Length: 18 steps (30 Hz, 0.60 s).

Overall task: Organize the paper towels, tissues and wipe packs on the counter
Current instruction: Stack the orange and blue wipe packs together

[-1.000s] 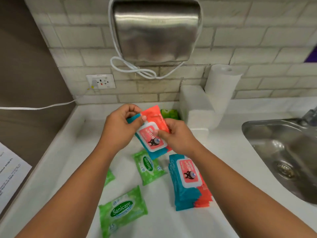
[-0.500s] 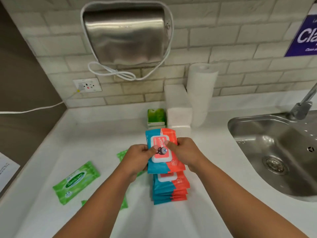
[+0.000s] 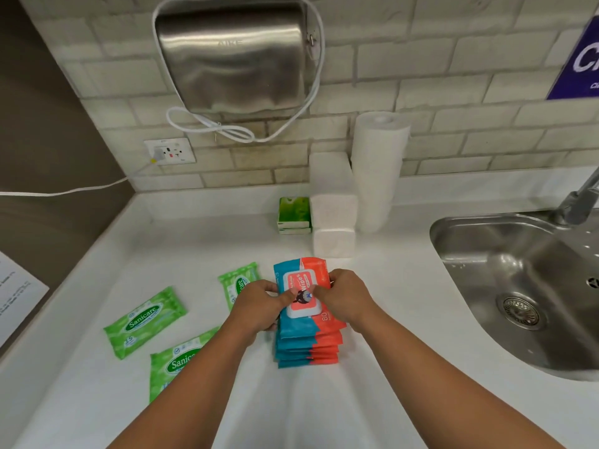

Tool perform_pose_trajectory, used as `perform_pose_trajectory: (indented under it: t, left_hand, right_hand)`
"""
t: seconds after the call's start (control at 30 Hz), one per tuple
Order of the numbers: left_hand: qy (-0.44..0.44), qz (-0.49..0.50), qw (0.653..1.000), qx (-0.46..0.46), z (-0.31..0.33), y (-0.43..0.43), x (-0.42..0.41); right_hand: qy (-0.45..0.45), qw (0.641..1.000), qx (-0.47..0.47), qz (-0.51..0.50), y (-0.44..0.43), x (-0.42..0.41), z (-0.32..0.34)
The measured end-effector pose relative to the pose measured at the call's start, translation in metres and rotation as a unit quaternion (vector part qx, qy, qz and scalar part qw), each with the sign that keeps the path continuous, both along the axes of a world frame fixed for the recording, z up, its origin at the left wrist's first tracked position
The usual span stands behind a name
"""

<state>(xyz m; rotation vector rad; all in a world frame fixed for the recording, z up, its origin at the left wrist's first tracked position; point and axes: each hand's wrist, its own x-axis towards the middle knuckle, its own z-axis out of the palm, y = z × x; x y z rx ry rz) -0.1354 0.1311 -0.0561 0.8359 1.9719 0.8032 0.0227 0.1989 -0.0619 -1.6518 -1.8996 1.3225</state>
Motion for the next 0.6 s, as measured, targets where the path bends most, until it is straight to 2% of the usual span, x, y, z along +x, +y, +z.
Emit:
perform_pose_trajectory:
  t: [0.13, 0.3, 0.43, 0.6]
  left_hand:
    - [-0.04, 0.005, 0.999, 0.011, -0.004, -0.003, 0.002]
    - [-0.092, 0.012, 0.996, 0.013, -0.011, -0.008, 0.005]
    - [-0.126, 0.014, 0.992, 0.006, -0.013, -0.011, 0.006]
    - [-0.147, 0.022, 0.989, -0.016, -0.012, -0.011, 0.015]
  right_hand:
    - [-0.002, 1.0, 0.01, 0.011, -0.009, -0.003, -0.005]
    - [0.141, 0.985, -0.102, -0.004, -0.023, -0.011, -0.012]
    - [0.187, 0.971, -0.151, 0.007, -0.026, -0.007, -0.011]
    - [0.183, 0.967, -0.175, 0.014, -0.024, -0.003, -0.002]
